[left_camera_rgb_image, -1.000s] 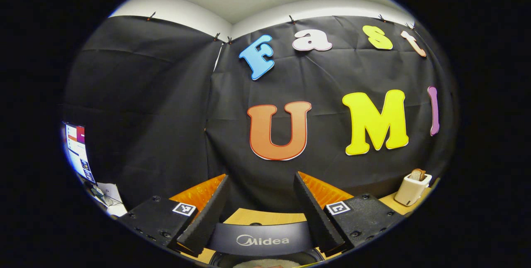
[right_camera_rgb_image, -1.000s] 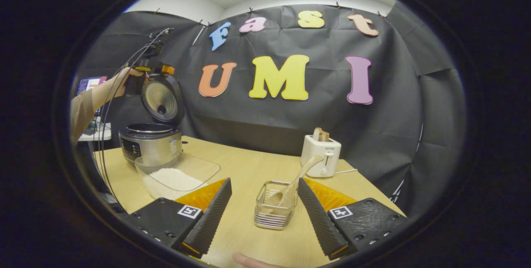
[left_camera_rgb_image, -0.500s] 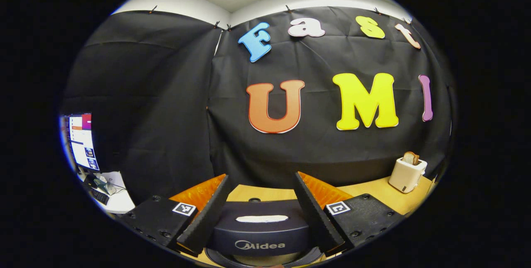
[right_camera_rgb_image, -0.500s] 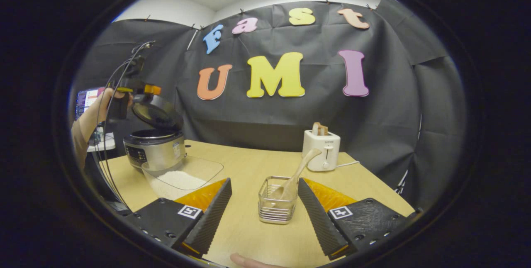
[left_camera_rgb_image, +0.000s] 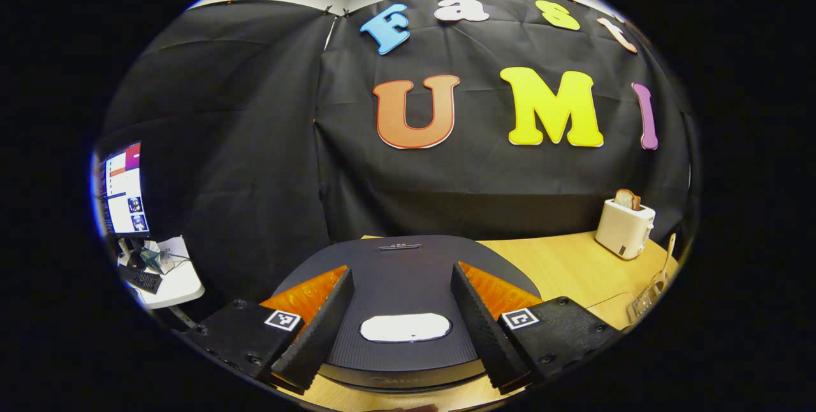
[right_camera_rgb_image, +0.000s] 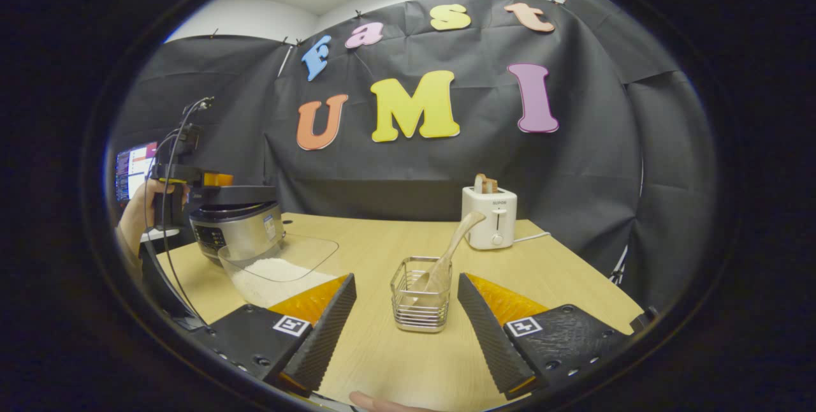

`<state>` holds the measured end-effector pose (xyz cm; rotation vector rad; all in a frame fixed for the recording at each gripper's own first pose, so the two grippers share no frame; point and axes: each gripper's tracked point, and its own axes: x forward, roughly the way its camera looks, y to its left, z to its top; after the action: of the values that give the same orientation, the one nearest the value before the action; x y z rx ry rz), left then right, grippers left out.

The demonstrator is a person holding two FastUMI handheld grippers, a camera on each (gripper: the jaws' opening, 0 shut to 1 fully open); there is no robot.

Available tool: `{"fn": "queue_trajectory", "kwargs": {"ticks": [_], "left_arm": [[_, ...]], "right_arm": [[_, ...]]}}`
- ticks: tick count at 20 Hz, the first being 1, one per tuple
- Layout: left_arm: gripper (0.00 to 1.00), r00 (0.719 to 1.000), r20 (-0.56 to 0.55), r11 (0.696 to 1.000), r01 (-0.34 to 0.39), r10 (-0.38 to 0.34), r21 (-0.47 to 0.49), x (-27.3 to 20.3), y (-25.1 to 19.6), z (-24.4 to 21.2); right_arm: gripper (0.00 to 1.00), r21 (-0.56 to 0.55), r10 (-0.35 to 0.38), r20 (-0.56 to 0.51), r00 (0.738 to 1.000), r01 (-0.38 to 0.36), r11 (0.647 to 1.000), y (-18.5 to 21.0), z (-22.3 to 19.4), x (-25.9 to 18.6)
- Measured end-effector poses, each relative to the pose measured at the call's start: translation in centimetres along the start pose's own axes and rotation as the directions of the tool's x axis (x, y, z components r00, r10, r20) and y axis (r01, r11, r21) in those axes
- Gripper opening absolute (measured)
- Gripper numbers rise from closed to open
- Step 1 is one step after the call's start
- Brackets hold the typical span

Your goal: Close the left gripper, press the button to open the rice cooker; take a wooden spoon from the chopstick holder with the right hand, scoop a spoonful of rice and pour it into the rice cooker, then put the wooden spoon back into the chopstick holder.

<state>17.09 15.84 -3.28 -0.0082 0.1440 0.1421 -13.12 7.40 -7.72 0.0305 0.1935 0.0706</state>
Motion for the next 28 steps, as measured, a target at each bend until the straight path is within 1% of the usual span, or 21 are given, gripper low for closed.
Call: {"fn": "queue_trajectory", "kwargs": {"ticks": [3, 4, 6, 8, 9, 10, 11, 12, 14, 15, 16, 21, 22, 23, 24, 25, 26, 27, 28], "left_arm": [[0.96, 1.0, 0.029, 1.0, -0.005, 0.006, -0.029, 0.0, 0.0, -0.5], [0.96, 1.0, 0.015, 1.0, -0.005, 0.005, -0.02, -0.1, -0.2, -1.0], [0.97, 1.0, 0.024, 1.0, -0.005, 0.005, -0.008, -0.1, -0.2, -1.1], [0.96, 0.998, 0.065, 0.999, -0.002, 0.005, -0.033, -0.1, 0.1, -0.7], [1.0, 0.997, 0.078, 0.999, -0.001, 0.004, -0.039, -0.1, 0.0, -0.6], [0.96, 0.997, 0.071, 0.999, -0.003, 0.005, -0.037, 0.0, -0.2, -1.0], [0.96, 0.998, 0.061, 1.0, -0.009, 0.011, -0.029, -0.3, -0.2, -1.4], [0.97, 0.997, 0.08, 1.0, -0.018, 0.019, -0.016, -0.8, -0.1, -1.1], [0.96, 0.997, 0.076, 0.999, -0.029, 0.031, -0.016, -1.3, -0.1, -1.1], [0.9, 0.996, 0.082, 0.999, -0.032, 0.033, -0.017, -1.7, -0.2, -1.1], [0.96, 0.996, 0.084, 0.999, -0.034, 0.036, -0.017, -2.0, -0.2, -1.2], [0.95, 0.995, 0.087, 0.998, -0.056, 0.058, -0.025, -2.6, -0.2, -1.5], [0.94, 0.994, 0.083, 0.997, -0.061, 0.065, -0.044, -2.6, -0.2, -1.8], [0.94, 0.995, 0.075, 0.997, -0.065, 0.068, -0.045, -2.7, -0.4, -2.1], [0.95, 0.995, 0.073, 0.997, -0.066, 0.069, -0.036, -2.7, -0.5, -2.4], [0.94, 0.993, 0.093, 0.997, -0.066, 0.068, -0.03, -2.6, -0.5, -2.0], [0.94, 0.993, 0.094, 0.998, -0.064, 0.066, -0.026, -2.6, -0.5, -2.0], [0.93, 0.992, 0.106, 0.997, -0.064, 0.067, -0.034, -2.7, -0.4, -2.0], [0.94, 0.991, 0.117, 0.997, -0.066, 0.07, -0.038, -2.7, -0.5, -1.9]], "right_arm": [[0.96, 0.001, 0.008, -0.003, 1.0, -0.008, 1.0, 0.2, -0.1, 0.1], [0.96, 0.001, 0.01, -0.005, 1.0, -0.01, 1.0, 0.3, -0.1, 0.1], [0.96, 0.001, 0.019, -0.011, 1.0, -0.019, 1.0, 0.6, -0.3, -0.1], [0.95, 0.001, 0.02, -0.013, 1.0, -0.02, 1.0, 0.7, -0.4, -0.1], [0.95, 0.003, 0.019, -0.016, 1.0, -0.019, 1.0, 0.7, -0.5, -0.1], [0.95, 0.004, 0.02, -0.018, 1.0, -0.019, 1.0, 0.8, -0.5, -0.1], [0.95, 0.003, 0.018, -0.019, 1.0, -0.018, 1.0, 0.7, -0.6, -0.3], [0.95, 0.002, 0.017, -0.017, 1.0, -0.017, 1.0, 0.6, -0.6, -0.3], [0.95, 0.006, 0.01, -0.021, 1.0, -0.01, 1.0, 0.3, -0.8, -0.4], [0.95, 0.011, 0.008, -0.026, 1.0, -0.008, 1.0, 0.1, -1.0, -0.3], [0.95, 0.019, 0.007, -0.033, 0.999, -0.007, 1.0, 0.0, -1.2, -0.3], [0.94, 0.029, 0.006, -0.041, 0.999, -0.005, 1.0, -0.1, -1.4, -0.4], [0.94, 0.028, 0.008, -0.041, 0.999, -0.007, 1.0, 0.0, -1.4, -0.4], [0.92, 0.027, 0.009, -0.042, 0.999, -0.008, 1.0, 0.0, -1.5, -0.5], [0.92, 0.028, 0.011, -0.043, 0.999, -0.01, 1.0, 0.0, -1.5, -0.5], [0.94, 0.029, 0.013, -0.046, 0.999, -0.011, 1.0, 0.1, -1.6, -0.5], [0.92, 0.03, 0.015, -0.047, 0.999, -0.013, 0.999, 0.2, -1.6, -0.5], [0.94, 0.03, 0.016, -0.049, 0.999, -0.015, 0.999, 0.2, -1.6, -0.5], [0.92, 0.027, 0.016, -0.052, 0.999, -0.015, 1.0, 0.3, -1.6, -0.6]]}}
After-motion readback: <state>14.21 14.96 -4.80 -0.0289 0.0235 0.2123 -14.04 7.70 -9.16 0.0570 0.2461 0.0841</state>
